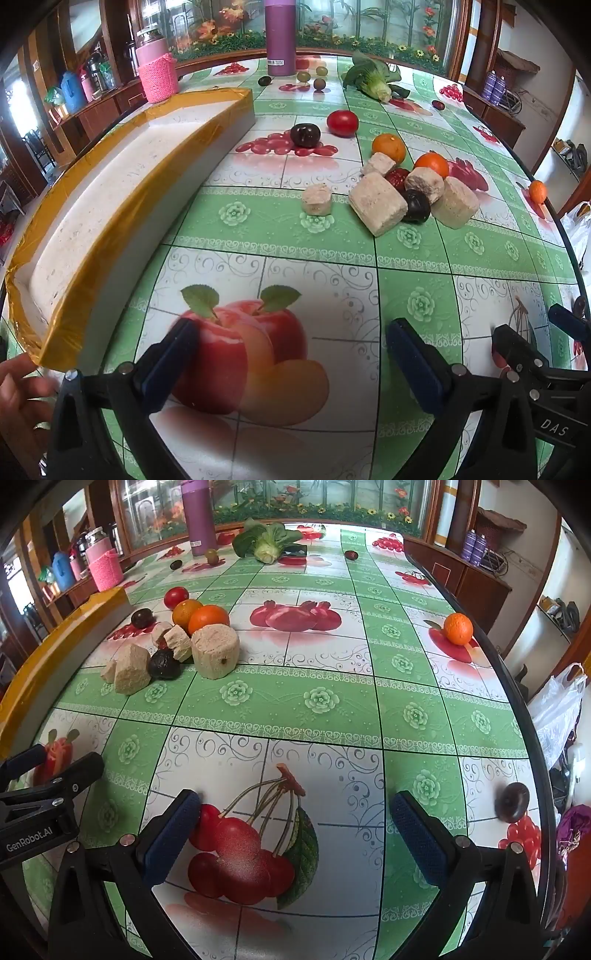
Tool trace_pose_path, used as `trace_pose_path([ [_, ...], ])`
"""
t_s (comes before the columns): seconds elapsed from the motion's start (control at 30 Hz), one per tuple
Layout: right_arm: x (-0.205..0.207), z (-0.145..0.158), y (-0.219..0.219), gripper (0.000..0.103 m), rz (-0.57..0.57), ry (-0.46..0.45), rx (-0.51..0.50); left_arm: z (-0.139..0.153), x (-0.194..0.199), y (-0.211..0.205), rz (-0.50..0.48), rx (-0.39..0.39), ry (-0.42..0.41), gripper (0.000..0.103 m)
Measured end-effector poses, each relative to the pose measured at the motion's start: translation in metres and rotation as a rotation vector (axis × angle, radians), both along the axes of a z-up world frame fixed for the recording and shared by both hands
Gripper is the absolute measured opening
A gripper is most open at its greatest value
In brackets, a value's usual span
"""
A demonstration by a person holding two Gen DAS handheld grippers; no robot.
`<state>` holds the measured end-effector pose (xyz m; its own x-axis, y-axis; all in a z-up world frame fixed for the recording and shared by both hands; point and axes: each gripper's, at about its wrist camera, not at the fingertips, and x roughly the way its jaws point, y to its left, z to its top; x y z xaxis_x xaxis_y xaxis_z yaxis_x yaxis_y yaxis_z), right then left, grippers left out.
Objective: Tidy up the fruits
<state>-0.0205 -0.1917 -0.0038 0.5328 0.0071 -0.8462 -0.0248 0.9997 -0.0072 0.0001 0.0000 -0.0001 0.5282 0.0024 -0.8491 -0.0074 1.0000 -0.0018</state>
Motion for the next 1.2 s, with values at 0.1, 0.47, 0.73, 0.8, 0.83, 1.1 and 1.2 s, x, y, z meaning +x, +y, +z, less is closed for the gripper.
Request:
trace_pose_path([
  [0.1, 0.0000, 0.0001, 0.0000, 0.103, 0.000, -0.001, 0.000, 0.0000, -0.0001, 0.0000, 0.000, 0.000, -0.001, 0.103],
  [0.47, -0.0002, -0.0002, 0.0000, 0.103, 0.000, -0.001, 0.000, 0.0000, 0.0000, -0.0001, 0.000, 0.000, -0.001, 0.103],
  [0.73, 0.0000, -0.0003, 0.0000, 0.103, 0.000, -0.001, 0.000, 0.0000, 0.0000, 0.0000, 0.000, 0.000, -0.001, 0.103],
  [0.8, 0.0000, -0.0003, 0.0000, 0.103, 0.000, -0.001, 0.000, 0.0000, 0.0000, 0.0000, 0.000, 0.000, -0.001, 0.103],
  [0.83, 0.0001, -0.0004, -0.0001, 0.103, 0.000, -0.001, 0.000, 0.0000, 0.0000, 0.0000, 0.000, 0.000, -0.001, 0.103],
  [1.1, -0.0001, -0.0003, 0.0000, 0.103, 0.001, -0.001, 0.000, 0.0000, 0.0000, 0.0000, 0.000, 0.000, -0.001, 0.103],
  [1.2, 0.0001, 0.0008, -0.0001, 0.103, -0.008, 0.001, -0.001, 0.0003, 0.0003, -0.0008, 0.013, 0.000, -0.001, 0.103],
])
